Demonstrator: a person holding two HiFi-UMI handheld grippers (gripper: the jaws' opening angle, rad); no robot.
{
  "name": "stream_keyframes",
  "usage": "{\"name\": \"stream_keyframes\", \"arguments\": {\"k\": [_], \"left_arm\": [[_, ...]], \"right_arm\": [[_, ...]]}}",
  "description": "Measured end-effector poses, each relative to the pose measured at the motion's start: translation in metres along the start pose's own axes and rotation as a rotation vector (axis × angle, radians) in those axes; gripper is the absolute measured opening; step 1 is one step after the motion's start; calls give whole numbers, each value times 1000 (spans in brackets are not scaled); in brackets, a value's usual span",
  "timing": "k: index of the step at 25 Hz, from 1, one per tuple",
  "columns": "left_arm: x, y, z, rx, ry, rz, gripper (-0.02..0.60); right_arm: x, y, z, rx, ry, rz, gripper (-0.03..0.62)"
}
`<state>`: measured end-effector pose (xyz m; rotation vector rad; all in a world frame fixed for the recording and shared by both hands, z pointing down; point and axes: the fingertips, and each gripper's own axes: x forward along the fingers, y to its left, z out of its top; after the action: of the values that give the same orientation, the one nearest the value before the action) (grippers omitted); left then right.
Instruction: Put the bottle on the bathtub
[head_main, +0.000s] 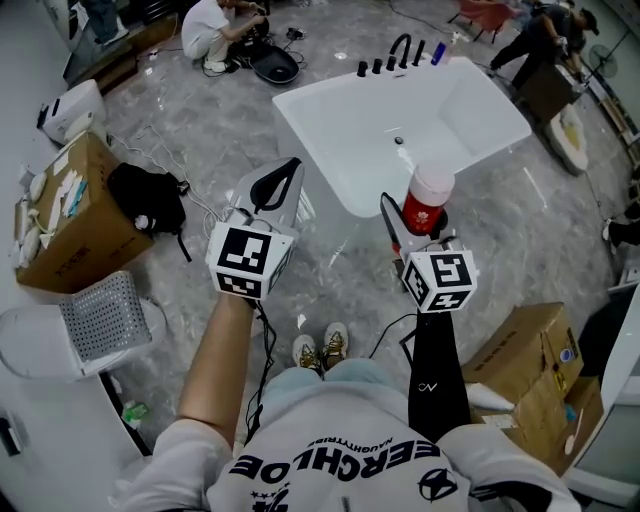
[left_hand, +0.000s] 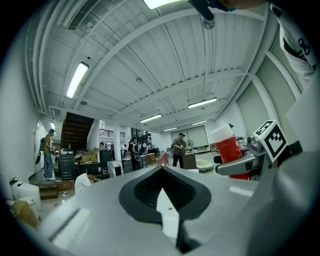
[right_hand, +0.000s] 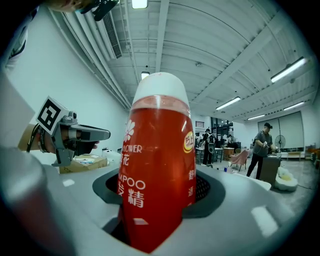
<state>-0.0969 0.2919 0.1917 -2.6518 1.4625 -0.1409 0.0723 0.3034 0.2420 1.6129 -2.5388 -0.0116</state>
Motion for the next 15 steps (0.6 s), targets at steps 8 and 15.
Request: {"name": "stream_keyframes", "arguments": {"k": [8, 15], "left_arm": [[29, 1, -1, 21, 8, 14, 0], [71, -4, -2, 16, 3, 34, 0]], "right_arm": [[22, -21, -5, 23, -16, 36, 316], [52, -51, -1, 40, -58, 115, 311]]}}
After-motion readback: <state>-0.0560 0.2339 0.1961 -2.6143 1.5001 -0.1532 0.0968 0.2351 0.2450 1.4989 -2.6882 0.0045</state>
